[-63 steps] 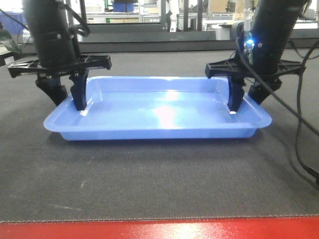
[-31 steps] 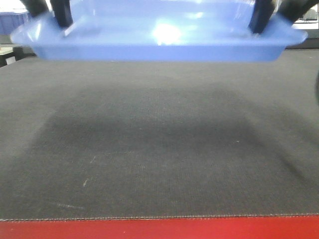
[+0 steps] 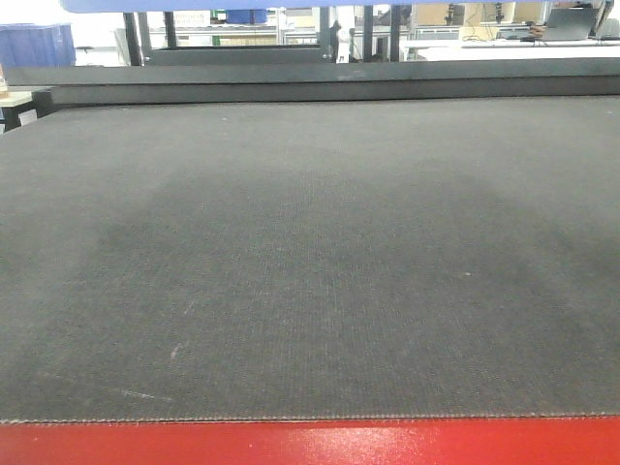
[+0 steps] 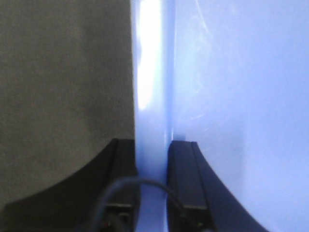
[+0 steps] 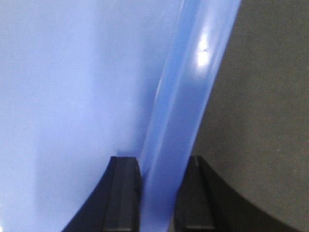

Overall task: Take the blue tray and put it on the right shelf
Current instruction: 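Lift the tray with both grippers above the table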

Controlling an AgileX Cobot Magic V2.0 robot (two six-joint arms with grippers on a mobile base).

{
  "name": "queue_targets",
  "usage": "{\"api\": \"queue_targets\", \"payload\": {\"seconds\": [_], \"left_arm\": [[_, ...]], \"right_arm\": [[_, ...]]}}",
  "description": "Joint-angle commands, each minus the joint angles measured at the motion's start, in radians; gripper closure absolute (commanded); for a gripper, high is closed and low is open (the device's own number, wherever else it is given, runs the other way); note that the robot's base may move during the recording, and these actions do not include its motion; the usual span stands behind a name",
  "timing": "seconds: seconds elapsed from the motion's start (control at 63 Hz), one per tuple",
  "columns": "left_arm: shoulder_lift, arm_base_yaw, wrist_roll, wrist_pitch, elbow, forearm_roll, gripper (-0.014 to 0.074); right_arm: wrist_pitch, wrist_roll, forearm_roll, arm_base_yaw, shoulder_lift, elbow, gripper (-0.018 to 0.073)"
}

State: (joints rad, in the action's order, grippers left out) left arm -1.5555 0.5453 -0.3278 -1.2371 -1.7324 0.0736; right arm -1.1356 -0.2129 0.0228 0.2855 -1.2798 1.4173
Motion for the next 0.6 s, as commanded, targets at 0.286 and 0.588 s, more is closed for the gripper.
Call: {"api": "queue_targets", "payload": {"seconds": [0.286, 0.588], "left_arm": [[0.19, 0.005, -0.034, -0.065, 0.258, 0.059, 0.0641], [0.297, 0.005, -0.038, -0.074, 0.273, -0.004, 0.0641]], "right_arm": [[0.032, 0.027, -0.036, 0.13, 0.039, -0.057, 0.0503], [0.034, 0.027, -0.037, 0.184, 0.089, -0.056, 0.0503]]}}
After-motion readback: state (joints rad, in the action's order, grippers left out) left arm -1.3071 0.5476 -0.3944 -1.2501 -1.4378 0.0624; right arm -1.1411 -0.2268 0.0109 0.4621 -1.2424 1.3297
